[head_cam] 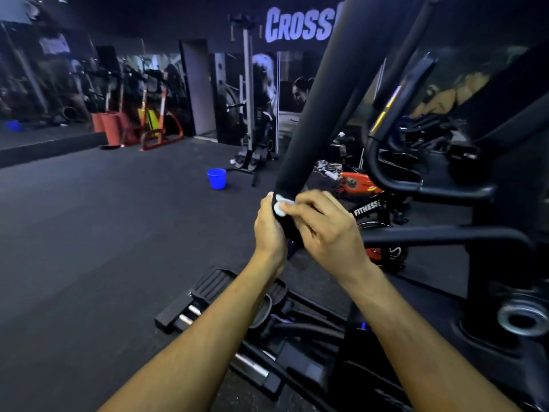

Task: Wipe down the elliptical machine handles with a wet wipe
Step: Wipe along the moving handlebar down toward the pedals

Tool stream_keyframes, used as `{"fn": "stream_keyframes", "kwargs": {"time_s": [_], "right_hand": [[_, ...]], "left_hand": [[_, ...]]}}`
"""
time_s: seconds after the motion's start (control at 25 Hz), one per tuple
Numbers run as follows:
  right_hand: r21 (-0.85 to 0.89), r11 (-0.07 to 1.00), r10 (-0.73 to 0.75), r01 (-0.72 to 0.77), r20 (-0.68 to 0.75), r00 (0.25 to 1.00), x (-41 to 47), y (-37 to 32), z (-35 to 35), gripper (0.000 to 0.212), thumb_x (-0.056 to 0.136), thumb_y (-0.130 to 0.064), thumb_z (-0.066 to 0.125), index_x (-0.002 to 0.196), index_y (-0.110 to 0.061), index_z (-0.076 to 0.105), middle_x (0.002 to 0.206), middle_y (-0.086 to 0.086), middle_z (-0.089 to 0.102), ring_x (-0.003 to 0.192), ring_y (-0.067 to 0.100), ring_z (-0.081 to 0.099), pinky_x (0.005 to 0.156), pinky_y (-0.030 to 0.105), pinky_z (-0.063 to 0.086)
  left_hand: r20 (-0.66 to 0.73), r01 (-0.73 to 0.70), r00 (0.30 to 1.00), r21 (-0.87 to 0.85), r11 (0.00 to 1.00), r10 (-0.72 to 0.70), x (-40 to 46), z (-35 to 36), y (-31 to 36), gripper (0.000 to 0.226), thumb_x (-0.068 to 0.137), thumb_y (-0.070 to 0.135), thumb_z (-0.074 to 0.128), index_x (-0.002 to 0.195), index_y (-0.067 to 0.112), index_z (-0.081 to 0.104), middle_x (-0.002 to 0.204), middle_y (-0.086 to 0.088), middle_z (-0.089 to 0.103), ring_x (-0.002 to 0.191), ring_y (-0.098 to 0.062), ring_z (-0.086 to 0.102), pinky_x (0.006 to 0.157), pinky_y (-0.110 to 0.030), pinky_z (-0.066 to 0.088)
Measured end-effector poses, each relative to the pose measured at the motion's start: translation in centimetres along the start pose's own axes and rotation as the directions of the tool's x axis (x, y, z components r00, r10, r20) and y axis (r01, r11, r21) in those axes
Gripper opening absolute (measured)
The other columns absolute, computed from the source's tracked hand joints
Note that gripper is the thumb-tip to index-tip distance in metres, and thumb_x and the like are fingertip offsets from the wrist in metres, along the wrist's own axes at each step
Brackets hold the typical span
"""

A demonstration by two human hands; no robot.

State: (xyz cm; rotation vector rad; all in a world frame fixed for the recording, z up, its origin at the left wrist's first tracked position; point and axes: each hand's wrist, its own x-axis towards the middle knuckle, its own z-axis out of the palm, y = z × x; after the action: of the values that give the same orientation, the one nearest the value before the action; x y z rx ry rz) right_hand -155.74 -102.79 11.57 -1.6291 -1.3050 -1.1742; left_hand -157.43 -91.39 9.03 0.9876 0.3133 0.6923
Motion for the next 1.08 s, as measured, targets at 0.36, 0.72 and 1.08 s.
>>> {"fn": "stream_keyframes", "kwargs": {"time_s": [0.36,0.72,1.08], "right_hand": [[0.581,0.581,0.791,-0.570,-0.239,0.563,3.5,-3.1,1.6,0.010,0.091,0.004,0.068,0.095,-0.005,0.071,0.089,0.006,0.075,0.078,0.007,0.071,0.072,0.019,0.055],[0.807,0.234,0.945,-0.542,-0.057,0.322,4.5,-3.3,1.5,0.015,0.094,0.003,0.063,0.102,-0.008,0.071,0.098,0.013,0.075,0.089,0.017,0.069,0.089,0.039,0.060],[0.538,0.327,0.927,-0.777,-0.020,0.376,2.3,-3.1,0.2,0.021,0.091,0.001,0.066,0.103,-0.011,0.077,0.093,0.004,0.079,0.089,0.015,0.074,0.087,0.033,0.060]], "left_hand": [[0.159,0.014,0.987,0.040,0.999,-0.020,-0.9,-0.1,1.1,0.044,0.106,0.032,0.040,0.072,0.011,0.058,0.068,-0.006,0.061,0.064,-0.017,0.055,0.066,-0.033,0.044],[0.184,0.021,0.982,0.060,0.998,-0.032,-1.1,-0.6,1.3,0.039,0.101,0.041,0.042,0.081,0.014,0.062,0.075,-0.007,0.065,0.075,-0.021,0.059,0.081,-0.038,0.045],[0.350,-0.149,0.936,0.296,0.944,0.038,-2.0,-5.3,3.2,0.033,0.111,0.024,0.044,0.105,0.027,0.076,0.110,0.013,0.077,0.108,-0.001,0.069,0.097,-0.029,0.052]]}}
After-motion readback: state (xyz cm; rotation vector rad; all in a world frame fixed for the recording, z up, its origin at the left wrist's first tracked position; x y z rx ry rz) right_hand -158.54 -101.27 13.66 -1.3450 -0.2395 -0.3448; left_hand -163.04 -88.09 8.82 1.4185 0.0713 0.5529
